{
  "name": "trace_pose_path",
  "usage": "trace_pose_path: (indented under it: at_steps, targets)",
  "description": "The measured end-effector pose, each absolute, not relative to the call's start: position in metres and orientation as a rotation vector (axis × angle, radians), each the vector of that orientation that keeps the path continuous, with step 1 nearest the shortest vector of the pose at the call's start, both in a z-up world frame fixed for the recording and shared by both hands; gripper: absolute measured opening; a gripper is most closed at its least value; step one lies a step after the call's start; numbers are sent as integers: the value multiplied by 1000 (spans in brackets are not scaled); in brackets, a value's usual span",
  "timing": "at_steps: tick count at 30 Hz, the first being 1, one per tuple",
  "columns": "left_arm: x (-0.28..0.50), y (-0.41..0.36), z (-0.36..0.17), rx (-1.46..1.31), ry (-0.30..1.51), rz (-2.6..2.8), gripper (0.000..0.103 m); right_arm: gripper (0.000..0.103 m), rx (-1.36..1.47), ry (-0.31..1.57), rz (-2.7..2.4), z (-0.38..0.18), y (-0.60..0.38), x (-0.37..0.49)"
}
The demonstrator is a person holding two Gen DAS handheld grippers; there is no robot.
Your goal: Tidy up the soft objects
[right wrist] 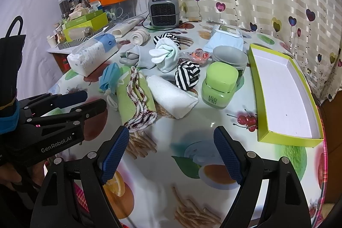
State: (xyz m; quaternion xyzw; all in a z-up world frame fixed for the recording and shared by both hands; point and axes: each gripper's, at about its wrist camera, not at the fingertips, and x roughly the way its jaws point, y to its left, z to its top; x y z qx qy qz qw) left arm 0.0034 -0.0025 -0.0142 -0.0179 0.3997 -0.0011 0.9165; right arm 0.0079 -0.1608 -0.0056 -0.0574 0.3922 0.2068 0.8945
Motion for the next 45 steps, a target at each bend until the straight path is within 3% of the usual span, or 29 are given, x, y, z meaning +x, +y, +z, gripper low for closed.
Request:
trace_pose_path:
  at_steps: [45]
  targets:
    - [18,20,-24,-68,837,22,46,82,-148,802,539,-12,-135,23]
